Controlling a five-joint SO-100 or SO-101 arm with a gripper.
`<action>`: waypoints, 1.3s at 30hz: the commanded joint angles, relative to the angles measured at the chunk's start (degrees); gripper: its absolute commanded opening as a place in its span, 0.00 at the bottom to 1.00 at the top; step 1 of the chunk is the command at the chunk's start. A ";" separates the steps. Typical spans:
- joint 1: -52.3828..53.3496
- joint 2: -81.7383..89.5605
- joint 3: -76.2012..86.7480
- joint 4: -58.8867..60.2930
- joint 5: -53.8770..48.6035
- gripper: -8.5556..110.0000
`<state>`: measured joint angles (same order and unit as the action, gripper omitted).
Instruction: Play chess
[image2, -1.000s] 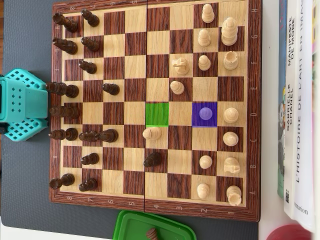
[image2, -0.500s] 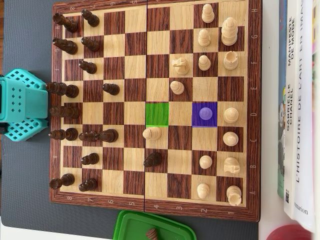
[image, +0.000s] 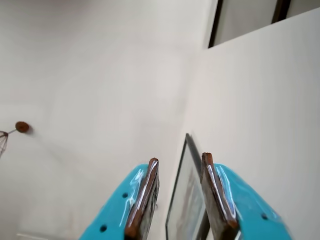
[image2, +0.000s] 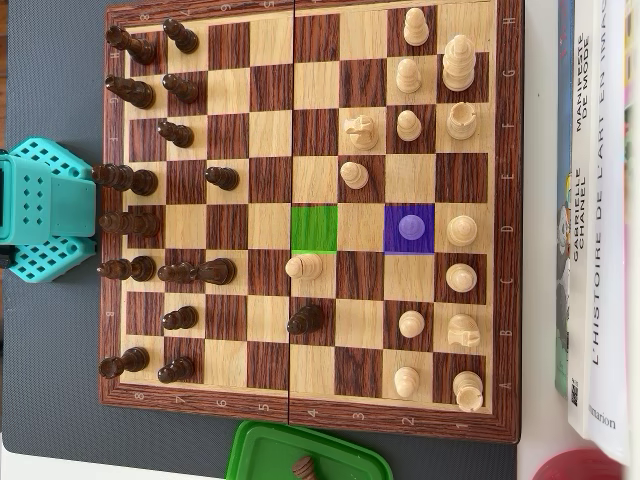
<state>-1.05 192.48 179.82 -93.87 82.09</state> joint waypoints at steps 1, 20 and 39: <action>0.00 -0.70 1.23 6.06 -0.35 0.18; -0.53 -0.70 1.14 50.19 -0.35 0.19; 3.96 -0.88 -21.80 120.50 -0.88 0.19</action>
<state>1.67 191.25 163.12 22.76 80.95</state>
